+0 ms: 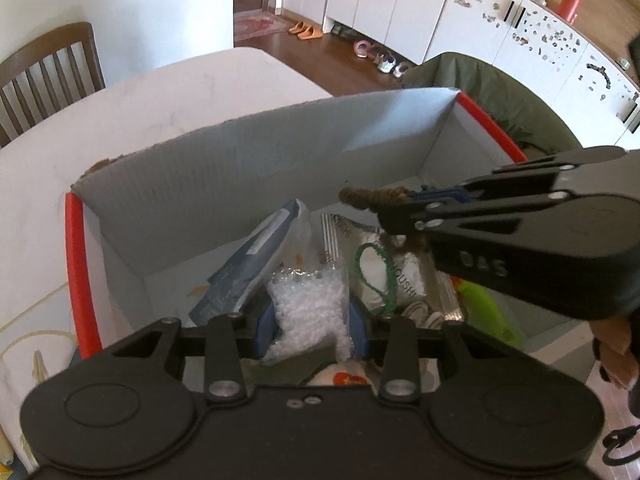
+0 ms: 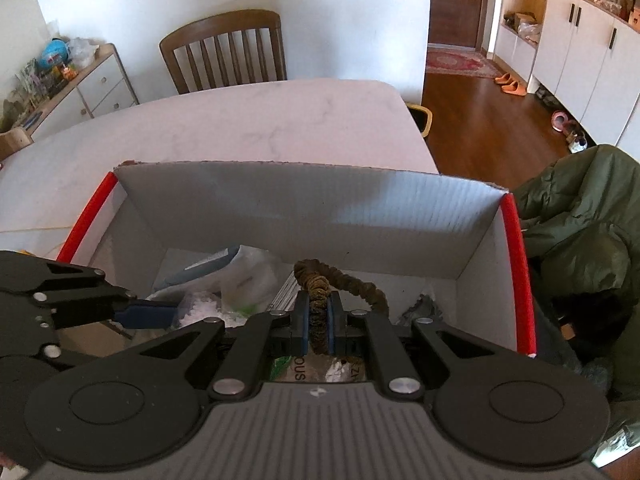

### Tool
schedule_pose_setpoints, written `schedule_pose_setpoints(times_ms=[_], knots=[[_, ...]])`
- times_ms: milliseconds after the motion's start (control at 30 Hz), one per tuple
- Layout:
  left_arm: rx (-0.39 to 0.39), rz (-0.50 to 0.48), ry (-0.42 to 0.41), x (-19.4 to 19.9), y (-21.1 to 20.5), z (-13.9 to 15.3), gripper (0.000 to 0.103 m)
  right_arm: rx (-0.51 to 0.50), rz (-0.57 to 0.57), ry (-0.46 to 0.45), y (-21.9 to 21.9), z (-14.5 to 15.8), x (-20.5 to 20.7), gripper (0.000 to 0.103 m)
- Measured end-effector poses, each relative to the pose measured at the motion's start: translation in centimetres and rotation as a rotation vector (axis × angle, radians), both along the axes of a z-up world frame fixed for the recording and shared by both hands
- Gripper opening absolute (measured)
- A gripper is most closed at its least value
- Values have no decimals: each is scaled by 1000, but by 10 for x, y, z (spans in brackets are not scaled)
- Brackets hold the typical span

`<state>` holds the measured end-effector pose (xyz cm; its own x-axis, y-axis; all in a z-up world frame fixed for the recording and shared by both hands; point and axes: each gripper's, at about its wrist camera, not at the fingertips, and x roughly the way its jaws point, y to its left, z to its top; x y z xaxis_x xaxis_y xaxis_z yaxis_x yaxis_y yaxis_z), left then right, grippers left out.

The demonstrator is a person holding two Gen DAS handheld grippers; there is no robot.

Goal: Organize objects
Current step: 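Open the left tool releasing the bag while the right tool drops the bracelet into the box, then move both tools back to the yellow snack box and pale cylinder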

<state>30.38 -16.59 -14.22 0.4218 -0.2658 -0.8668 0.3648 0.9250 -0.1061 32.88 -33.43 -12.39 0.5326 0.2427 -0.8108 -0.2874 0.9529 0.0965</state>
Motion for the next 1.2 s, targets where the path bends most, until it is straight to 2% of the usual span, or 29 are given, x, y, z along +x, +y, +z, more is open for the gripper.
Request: schedule_pose_setpoints(times_ms=[233,333,400,667,733,800,933,967,1033,1200], knots=[[-6,16,34,2,4,-4,41,32,7,20,-9,6,-6,8],[-1,19,18,-2,4,-2,52,25,12,25,-9,8,-10,10],[3,19,-5,-4,4,2,62,32,11,29,-11,9,-12,10],[-29,28,-39,-14,5,18,64,55,7,-2,-18,23,-26,15],[-36,27,-55,-19,5,24,65,68,4,-7,-21,28,-31,15],[-42,23,-81,-25,8,30,72,76,1,-11,-25,33,-36,15],[-51,18,-122,-39,12,45,72,90,6,-27,-27,46,-47,17],[-53,17,-131,-40,12,49,72,94,10,-32,-27,48,-50,18],[-62,16,-146,-46,15,56,73,101,20,-47,-27,55,-57,29],[-78,21,-188,-62,24,71,74,123,26,-95,-24,71,-75,48]])
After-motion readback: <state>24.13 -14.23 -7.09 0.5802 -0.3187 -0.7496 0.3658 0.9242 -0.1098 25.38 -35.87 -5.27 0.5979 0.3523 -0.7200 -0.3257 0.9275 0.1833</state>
